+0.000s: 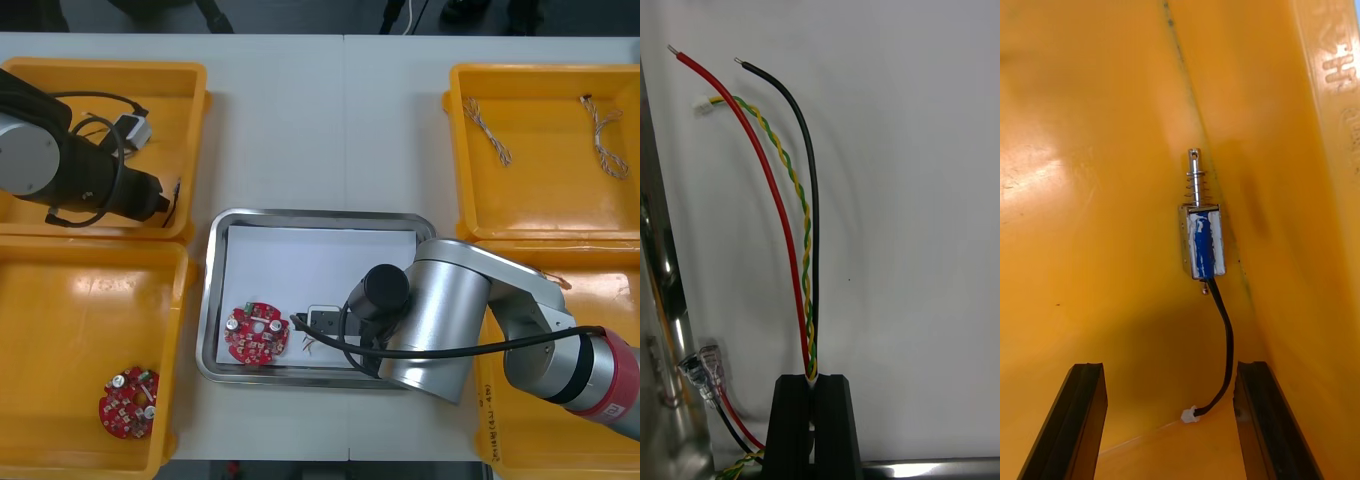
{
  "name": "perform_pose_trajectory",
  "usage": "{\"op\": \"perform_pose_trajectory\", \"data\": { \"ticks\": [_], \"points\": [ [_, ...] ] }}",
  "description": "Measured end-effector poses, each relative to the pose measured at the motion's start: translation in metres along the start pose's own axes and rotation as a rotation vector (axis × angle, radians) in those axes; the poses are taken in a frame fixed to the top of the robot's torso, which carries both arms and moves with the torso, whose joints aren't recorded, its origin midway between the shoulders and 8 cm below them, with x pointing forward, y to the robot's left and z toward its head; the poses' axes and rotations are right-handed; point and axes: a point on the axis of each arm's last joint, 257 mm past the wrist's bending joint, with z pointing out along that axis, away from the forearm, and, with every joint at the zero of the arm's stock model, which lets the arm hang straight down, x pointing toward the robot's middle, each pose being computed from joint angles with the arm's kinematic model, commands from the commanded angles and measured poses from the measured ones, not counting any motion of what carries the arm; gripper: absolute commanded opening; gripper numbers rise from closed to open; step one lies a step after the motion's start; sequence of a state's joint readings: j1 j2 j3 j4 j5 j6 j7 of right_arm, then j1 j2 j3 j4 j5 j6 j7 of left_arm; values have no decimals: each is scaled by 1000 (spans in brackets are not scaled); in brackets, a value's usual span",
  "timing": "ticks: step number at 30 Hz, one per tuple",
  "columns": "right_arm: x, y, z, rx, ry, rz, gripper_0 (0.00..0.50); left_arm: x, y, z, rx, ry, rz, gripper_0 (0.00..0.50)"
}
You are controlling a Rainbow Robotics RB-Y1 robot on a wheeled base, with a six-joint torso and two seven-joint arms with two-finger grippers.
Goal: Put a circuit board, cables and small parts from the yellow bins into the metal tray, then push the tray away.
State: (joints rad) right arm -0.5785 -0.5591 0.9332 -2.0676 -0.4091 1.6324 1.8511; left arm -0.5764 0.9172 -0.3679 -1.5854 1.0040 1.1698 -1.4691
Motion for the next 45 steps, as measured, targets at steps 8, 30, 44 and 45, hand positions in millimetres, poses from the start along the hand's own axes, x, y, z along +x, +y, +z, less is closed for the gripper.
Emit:
{"op": "perform_pose_trajectory", "data": {
  "ticks": [8,30,44,45],
  "points": [
    [-3,-6,-1,28,0,1,500,9,-4,9,-2,35,20,500],
    [9,-24,-39,-56,41,84,500,11,-6,25,-5,31,36,500],
    [-5,-116,-124,-2,-128,255,500,8,-4,25,-11,32,38,0],
    [-5,-121,-130,-2,-145,289,500,8,-4,25,-11,32,37,0]
  ]
}}
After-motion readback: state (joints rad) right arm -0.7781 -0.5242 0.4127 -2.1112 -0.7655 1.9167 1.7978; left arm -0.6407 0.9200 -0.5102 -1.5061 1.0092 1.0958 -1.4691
